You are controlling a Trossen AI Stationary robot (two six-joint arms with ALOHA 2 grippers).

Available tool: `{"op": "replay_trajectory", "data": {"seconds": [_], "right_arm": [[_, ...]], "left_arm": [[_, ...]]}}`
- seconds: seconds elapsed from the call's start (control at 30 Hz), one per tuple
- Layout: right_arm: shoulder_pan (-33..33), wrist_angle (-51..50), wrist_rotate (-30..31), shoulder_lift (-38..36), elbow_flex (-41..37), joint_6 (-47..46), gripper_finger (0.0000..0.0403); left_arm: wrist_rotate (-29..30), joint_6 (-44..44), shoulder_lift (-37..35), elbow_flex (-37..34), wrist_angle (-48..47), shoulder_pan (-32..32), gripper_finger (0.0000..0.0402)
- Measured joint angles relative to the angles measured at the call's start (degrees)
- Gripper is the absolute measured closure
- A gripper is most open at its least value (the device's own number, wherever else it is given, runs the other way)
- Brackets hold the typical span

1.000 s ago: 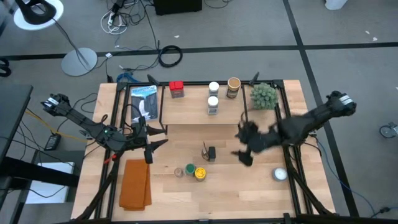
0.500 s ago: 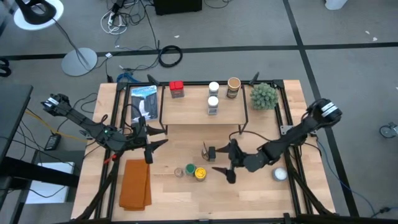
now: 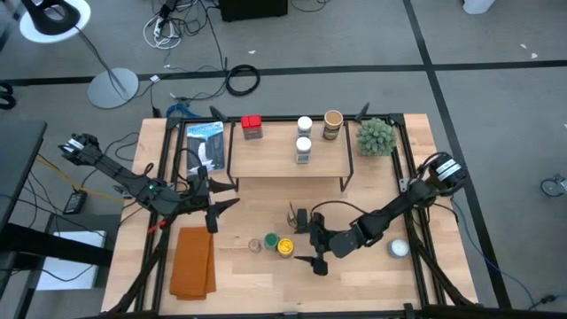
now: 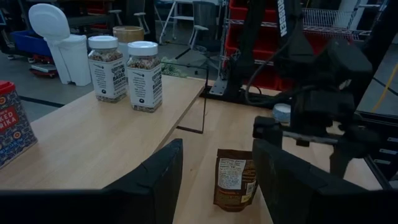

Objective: Shelf spices
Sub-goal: Put the yellow seasoning bottle on the shelf

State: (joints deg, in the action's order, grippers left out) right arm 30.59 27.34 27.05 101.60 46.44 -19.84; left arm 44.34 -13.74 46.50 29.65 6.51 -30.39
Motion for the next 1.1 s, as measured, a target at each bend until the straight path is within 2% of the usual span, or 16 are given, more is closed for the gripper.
{"op": "replay_trajectory", "data": {"seconds": [0.27, 0.53, 0.63, 0.8, 1.1], "right_arm": [[-2.10, 0.34, -0.60, 4.18, 2.43, 2.99, 0.0029], [-4.94, 0.97, -8.91, 4.35, 3.01, 4.46, 0.0045], [-5.59, 1.18, -11.65, 4.30, 3.01, 4.61, 0.0067], [-5.95, 1.11, -12.59, 4.30, 2.99, 4.63, 0.0116], [-5.95, 3.48, -13.86, 4.30, 2.97, 5.80, 0.0226]], "left_arm": [[-0.01, 0.00, 0.00, 0.00, 0.02, 0.01, 0.0204], [-0.01, 0.00, 0.00, 0.00, 0.02, 0.02, 0.0204], [-0.02, 0.00, 0.00, 0.00, 0.02, 0.00, 0.0204], [0.00, 0.00, 0.00, 0.00, 0.01, 0.01, 0.0204], [0.00, 0.00, 0.00, 0.00, 0.01, 0.00, 0.0204]]}}
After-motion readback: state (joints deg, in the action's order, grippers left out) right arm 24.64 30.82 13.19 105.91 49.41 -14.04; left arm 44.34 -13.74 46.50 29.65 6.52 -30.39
